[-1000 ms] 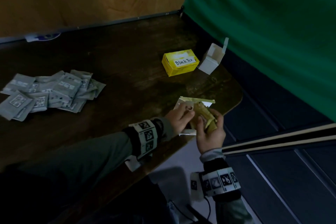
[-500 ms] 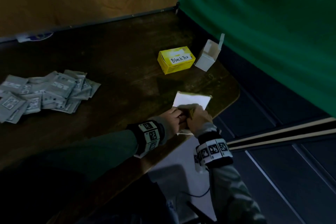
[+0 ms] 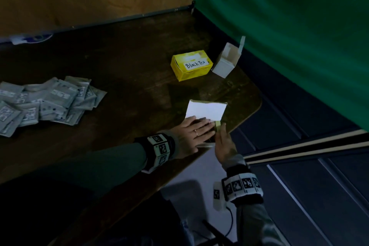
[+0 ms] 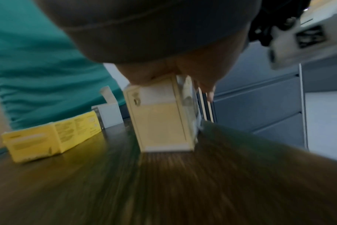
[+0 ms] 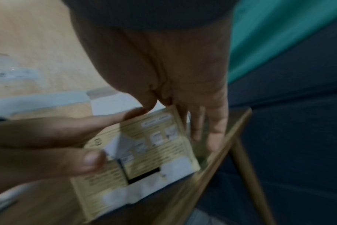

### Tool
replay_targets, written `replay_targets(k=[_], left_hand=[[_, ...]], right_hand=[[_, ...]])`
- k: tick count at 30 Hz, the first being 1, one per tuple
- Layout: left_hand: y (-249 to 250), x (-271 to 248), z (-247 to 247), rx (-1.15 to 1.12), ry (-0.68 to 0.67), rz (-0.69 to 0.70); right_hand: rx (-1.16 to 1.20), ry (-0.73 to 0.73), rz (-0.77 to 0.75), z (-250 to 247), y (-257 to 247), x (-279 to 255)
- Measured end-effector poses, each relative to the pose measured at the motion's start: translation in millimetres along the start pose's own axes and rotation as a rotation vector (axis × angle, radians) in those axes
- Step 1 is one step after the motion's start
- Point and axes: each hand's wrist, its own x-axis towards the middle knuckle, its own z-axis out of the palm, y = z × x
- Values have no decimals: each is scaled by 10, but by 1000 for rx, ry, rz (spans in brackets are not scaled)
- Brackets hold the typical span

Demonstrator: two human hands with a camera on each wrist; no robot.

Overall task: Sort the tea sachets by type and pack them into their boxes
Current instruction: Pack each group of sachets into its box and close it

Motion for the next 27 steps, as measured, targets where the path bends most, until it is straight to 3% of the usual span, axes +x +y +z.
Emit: replay_targets(k=[3, 6, 8, 9, 13, 15, 16, 18, 22, 27], left_hand=[[40, 76, -38, 23, 14, 34], [85, 185, -105, 41, -209, -15], [58, 203, -196, 38, -233, -29], [27, 178, -202, -2, -186, -18], [-128, 15, -256, -129, 369, 152], [-210, -37, -341, -144, 554, 76], [-239, -72, -397, -167, 581, -12], [-285, -158, -468, -299, 522, -194], [-288, -253, -434, -609, 165, -438], [-273, -335, -156, -647, 102, -286]], right_hand=[[109, -14, 15, 60, 15, 18], [293, -9, -20, 75, 75, 56], [342, -16, 0, 39, 91, 76], [361, -11, 2, 7, 96, 90], [469, 104, -46, -177, 50, 196], [596, 173, -32, -277, -42, 253], [671, 187, -24, -312, -86, 292], [734, 162, -52, -366, -170, 306], [565, 53, -231, -341, -182, 200], [275, 141, -474, -162, 131, 125]])
